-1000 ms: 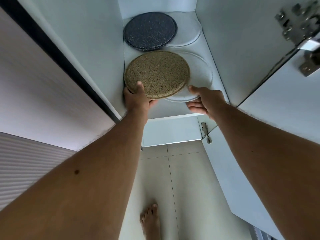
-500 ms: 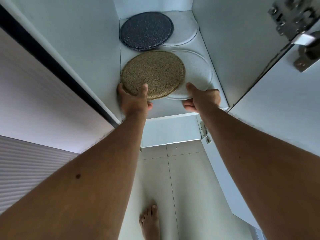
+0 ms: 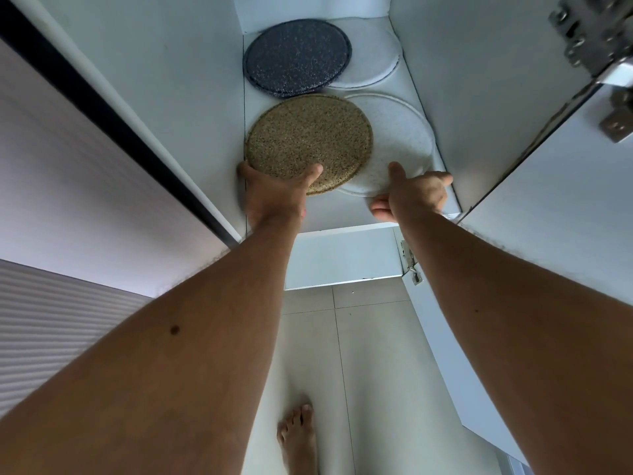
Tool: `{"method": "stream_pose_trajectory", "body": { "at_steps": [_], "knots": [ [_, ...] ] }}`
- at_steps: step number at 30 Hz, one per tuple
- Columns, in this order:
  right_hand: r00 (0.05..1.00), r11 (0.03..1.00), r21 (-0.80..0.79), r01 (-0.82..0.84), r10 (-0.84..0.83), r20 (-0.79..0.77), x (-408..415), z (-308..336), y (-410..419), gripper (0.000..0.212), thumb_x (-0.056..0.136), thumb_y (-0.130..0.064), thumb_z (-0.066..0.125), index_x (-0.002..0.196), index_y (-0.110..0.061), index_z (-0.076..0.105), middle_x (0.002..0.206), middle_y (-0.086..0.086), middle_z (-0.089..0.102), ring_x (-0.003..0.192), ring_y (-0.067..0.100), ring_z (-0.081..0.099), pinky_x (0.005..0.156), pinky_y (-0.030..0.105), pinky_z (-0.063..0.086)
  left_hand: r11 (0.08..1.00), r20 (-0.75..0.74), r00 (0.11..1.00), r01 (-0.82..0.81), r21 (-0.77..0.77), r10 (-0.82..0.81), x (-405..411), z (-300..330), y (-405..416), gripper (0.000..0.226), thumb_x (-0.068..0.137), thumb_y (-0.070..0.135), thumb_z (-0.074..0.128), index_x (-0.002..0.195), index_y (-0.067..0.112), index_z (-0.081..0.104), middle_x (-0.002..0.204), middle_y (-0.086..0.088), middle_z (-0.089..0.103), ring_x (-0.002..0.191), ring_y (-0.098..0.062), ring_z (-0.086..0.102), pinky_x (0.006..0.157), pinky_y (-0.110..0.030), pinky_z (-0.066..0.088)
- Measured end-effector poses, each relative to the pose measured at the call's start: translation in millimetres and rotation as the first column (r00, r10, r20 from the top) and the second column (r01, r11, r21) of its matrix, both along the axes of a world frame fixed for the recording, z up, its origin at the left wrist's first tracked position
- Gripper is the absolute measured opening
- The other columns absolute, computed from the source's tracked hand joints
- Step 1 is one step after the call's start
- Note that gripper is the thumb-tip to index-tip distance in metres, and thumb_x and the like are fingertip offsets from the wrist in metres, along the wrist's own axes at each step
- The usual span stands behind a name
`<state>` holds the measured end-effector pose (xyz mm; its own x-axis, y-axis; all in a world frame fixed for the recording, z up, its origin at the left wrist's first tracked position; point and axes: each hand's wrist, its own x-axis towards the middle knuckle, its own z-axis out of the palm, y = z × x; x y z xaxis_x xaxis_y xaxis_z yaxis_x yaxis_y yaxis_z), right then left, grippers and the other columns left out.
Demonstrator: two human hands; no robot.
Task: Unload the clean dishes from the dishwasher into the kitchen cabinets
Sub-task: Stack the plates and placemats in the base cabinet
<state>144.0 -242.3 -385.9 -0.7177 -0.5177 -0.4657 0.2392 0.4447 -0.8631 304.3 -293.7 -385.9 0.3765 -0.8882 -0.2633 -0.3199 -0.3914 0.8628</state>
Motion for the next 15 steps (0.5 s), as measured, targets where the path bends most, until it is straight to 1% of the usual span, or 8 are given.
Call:
{"method": "stream_pose_trajectory", "body": {
  "at_steps": [2,4,5,7,9,11,13,15],
  "knots": [
    [1.0,1.0,-0.011,0.02,-0.02,0.005,0.5,1.2,1.5,0.045,0.094,-0.027,0.068,0.103,-0.011,0.027,0.071,0.012,0.053,0.054,0.041,0.069,0.053,0.05,0.06,1.0,0.025,1.0,0.015,-0.028,-0.014,2.5,0.1,3.0,0.124,0.026,0.075,0.084,0.127,0.02,0.038,0.102,0.001,0.059,0.064,-0.029,0.071,0.042,-0.045,0.057],
    [1.0,0.999,-0.047,0.023,-0.023,-0.003,2.5,1.1,4.4,0.044,0.094,-0.026,0.067,0.109,-0.01,0.029,0.075,0.008,0.05,0.053,0.038,0.07,0.05,0.046,0.059,0.999,-0.025,0.999,0.033,-0.036,-0.034,3.6,2.3,5.9,0.116,0.034,0.065,0.09,0.126,0.019,0.038,0.106,0.002,0.058,0.068,-0.03,0.071,0.035,-0.035,0.052],
    [0.999,0.998,-0.062,0.011,-0.013,-0.03,4.6,0.1,6.9,0.046,0.094,-0.026,0.068,0.114,-0.011,0.03,0.076,0.005,0.05,0.052,0.035,0.07,0.049,0.043,0.059,0.998,-0.049,0.998,0.046,-0.042,-0.048,3.9,2.1,6.0,0.113,0.037,0.06,0.093,0.127,0.019,0.038,0.11,0.002,0.058,0.073,-0.029,0.071,0.034,-0.031,0.051],
    [0.992,0.994,-0.099,-0.046,0.034,-0.118,7.3,-1.4,12.9,0.056,0.088,-0.03,0.073,0.124,-0.015,0.033,0.08,0.006,0.056,0.049,0.028,0.069,0.046,0.038,0.058,0.996,-0.072,0.994,0.078,-0.036,-0.08,4.0,0.9,6.6,0.116,0.039,0.054,0.095,0.134,0.023,0.035,0.113,0.004,0.058,0.079,-0.025,0.069,0.038,-0.032,0.054],
    [0.97,0.984,-0.102,-0.147,0.123,-0.208,7.3,-4.8,17.6,0.066,0.079,-0.034,0.081,0.129,-0.025,0.038,0.085,0.01,0.064,0.048,0.022,0.069,0.046,0.035,0.059,0.993,-0.022,0.993,0.114,-0.027,-0.114,5.8,-0.6,9.3,0.129,0.031,0.066,0.091,0.139,0.032,0.03,0.108,0.007,0.06,0.079,-0.02,0.069,0.052,-0.038,0.06],
    [0.93,0.965,-0.054,-0.258,0.233,-0.284,4.8,-8.7,20.0,0.071,0.072,-0.039,0.085,0.13,-0.037,0.042,0.09,0.005,0.067,0.05,0.018,0.07,0.05,0.033,0.06,0.984,0.13,0.978,0.171,-0.058,-0.162,9.0,-7.5,10.5,0.133,0.023,0.081,0.081,0.136,0.035,0.029,0.109,0.003,0.066,0.087,-0.024,0.071,0.071,-0.04,0.062],
    [0.852,0.927,0.035,-0.374,0.358,-0.382,2.1,-13.8,22.2,0.07,0.066,-0.047,0.084,0.125,-0.044,0.047,0.087,-0.001,0.069,0.052,0.016,0.071,0.058,0.034,0.062,0.967,0.259,0.941,0.243,-0.079,-0.216,10.9,-12.3,13.8,0.121,0.035,0.079,0.081,0.134,0.029,0.032,0.115,-0.002,0.067,0.099,-0.024,0.068,0.086,-0.033,0.057],
    [0.774,0.89,0.115,-0.442,0.443,-0.453,1.7,-18.0,25.4,0.062,0.068,-0.051,0.079,0.124,-0.043,0.052,0.071,-0.005,0.07,0.054,0.012,0.07,0.063,0.027,0.06,0.957,0.317,0.921,0.27,-0.101,-0.226,13.8,-17.2,15.0,0.107,0.047,0.069,0.083,0.131,0.025,0.036,0.114,-0.004,0.066,0.102,-0.024,0.065,0.089,-0.029,0.054]
  ]
}}
